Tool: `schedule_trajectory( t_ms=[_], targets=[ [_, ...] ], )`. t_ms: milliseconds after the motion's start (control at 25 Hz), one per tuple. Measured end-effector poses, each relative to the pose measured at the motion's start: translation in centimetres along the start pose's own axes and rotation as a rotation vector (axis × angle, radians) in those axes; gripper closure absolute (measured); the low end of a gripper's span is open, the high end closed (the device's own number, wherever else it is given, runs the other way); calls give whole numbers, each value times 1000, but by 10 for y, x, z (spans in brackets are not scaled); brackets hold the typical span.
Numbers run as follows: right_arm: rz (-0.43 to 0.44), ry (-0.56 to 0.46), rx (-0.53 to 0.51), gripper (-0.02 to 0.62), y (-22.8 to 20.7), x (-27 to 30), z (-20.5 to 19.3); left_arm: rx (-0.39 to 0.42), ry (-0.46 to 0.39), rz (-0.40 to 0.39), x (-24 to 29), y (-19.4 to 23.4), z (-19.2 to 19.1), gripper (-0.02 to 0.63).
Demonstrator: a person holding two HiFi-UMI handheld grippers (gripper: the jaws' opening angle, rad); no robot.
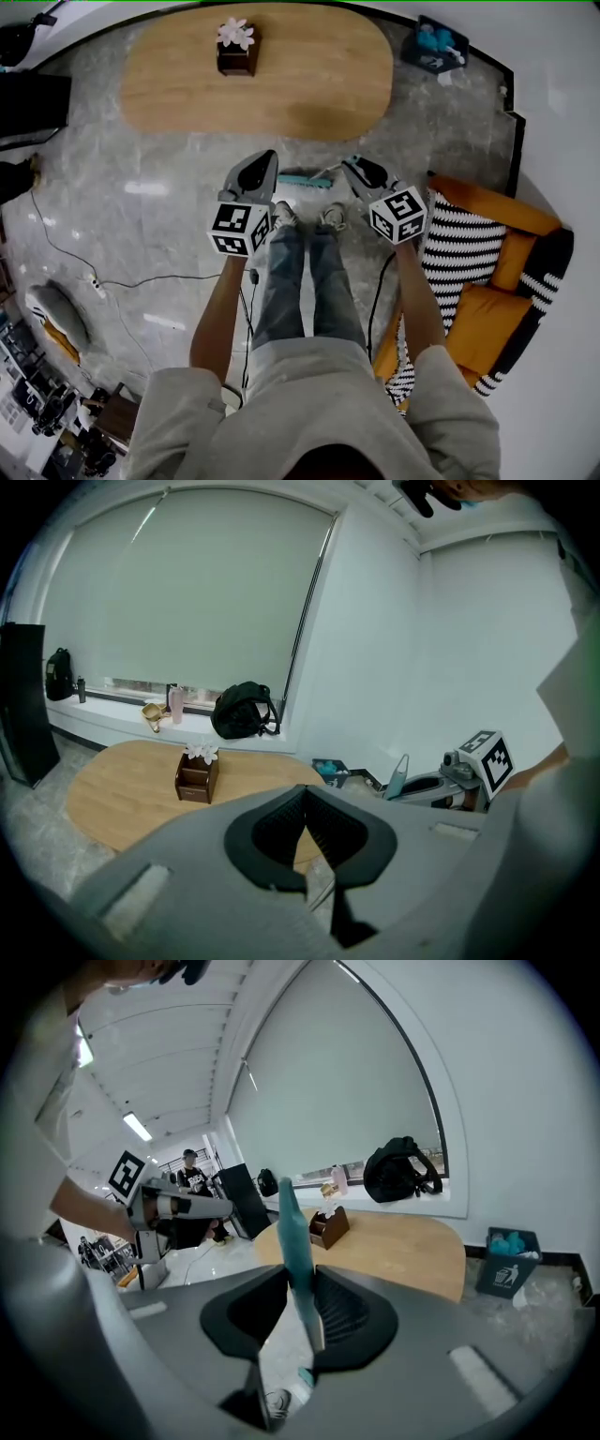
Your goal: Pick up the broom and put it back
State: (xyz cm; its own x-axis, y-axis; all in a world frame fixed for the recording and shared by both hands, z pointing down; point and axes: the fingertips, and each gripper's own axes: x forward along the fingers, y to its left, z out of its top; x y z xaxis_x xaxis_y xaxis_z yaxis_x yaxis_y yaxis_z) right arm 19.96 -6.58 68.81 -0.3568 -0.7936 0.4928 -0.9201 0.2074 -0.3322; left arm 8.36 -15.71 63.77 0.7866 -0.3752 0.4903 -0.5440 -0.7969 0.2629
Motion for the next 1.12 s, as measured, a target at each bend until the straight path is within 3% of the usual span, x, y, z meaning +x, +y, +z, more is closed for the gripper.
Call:
schedule_trajectory(
  t_ms=[560,1120],
  targets=[
    [63,-15,17,508,-30,53,-8,-37,12,36,22,28,-36,603],
    [52,-72,85,506,-86,85,3,-40,8,34,52,39,-44,603]
  ],
)
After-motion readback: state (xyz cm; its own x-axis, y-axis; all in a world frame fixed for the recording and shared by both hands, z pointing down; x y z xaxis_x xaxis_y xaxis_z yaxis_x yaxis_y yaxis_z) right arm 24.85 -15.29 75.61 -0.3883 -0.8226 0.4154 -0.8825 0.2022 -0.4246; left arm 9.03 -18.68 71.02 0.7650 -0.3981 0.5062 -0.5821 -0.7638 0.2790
